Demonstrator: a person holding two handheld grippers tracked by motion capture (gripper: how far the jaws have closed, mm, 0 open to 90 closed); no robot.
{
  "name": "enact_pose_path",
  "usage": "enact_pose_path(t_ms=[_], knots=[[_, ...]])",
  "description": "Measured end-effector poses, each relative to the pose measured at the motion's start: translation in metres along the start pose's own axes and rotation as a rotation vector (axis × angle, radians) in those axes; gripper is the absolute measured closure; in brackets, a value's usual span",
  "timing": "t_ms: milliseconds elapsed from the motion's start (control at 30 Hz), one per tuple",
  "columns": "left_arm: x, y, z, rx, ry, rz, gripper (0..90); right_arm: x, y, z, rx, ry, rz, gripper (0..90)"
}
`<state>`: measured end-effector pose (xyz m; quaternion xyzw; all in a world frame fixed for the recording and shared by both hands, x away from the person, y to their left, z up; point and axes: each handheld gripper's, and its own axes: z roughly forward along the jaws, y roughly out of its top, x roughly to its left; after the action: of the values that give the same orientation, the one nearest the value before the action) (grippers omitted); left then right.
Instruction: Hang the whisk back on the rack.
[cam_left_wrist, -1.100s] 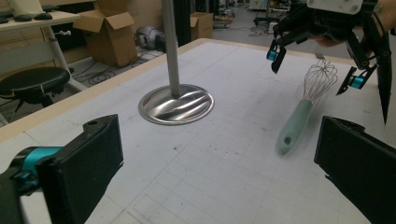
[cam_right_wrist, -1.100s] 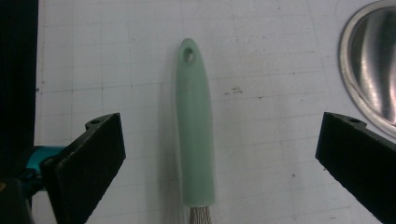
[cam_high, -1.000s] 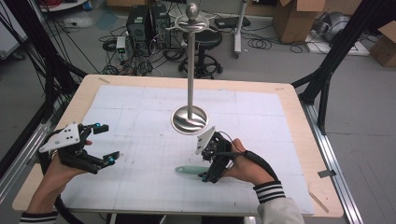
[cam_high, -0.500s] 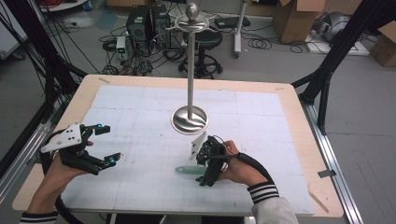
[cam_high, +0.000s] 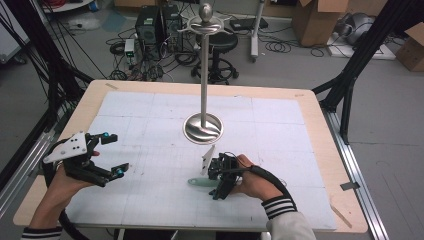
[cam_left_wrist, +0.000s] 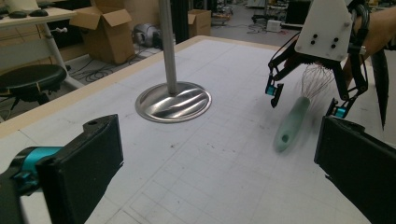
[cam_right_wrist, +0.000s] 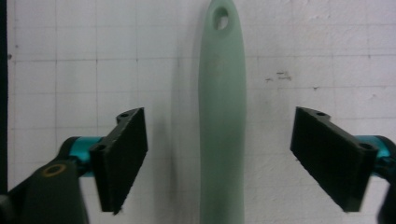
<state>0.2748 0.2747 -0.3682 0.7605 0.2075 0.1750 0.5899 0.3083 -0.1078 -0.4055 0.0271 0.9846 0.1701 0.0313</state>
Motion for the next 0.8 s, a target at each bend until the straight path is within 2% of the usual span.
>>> enact_pose_path(t_ms=[233,400,467,600,800], knots=[[0.0005,-0.0004,0.0,-0.003,0.002,-0.002,1.7,-0.0009,-0.0003,0.0032,0.029,0.025,0.013,41.2],[0.0001,-0.0006,0.0004,-0.002,0.003,-0.004,1.7,-0.0015,-0.0006,0.0039,0.051,0.01,0.024,47.9],[0.0001,-0.0007,0.0005,-0.002,0.003,-0.004,1.7,-0.0024,-0.0006,0.0036,0.041,0.018,0.02,51.0],[0.0001,-0.0006,0.0003,-0.001,0.002,-0.002,1.7,-0.0019,-0.0002,0.0036,0.056,0.02,0.026,56.8],[0.0002,-0.0006,0.0003,-0.002,0.001,-0.002,1.7,-0.0022,0.0004,0.0047,0.077,0.008,0.014,66.6]])
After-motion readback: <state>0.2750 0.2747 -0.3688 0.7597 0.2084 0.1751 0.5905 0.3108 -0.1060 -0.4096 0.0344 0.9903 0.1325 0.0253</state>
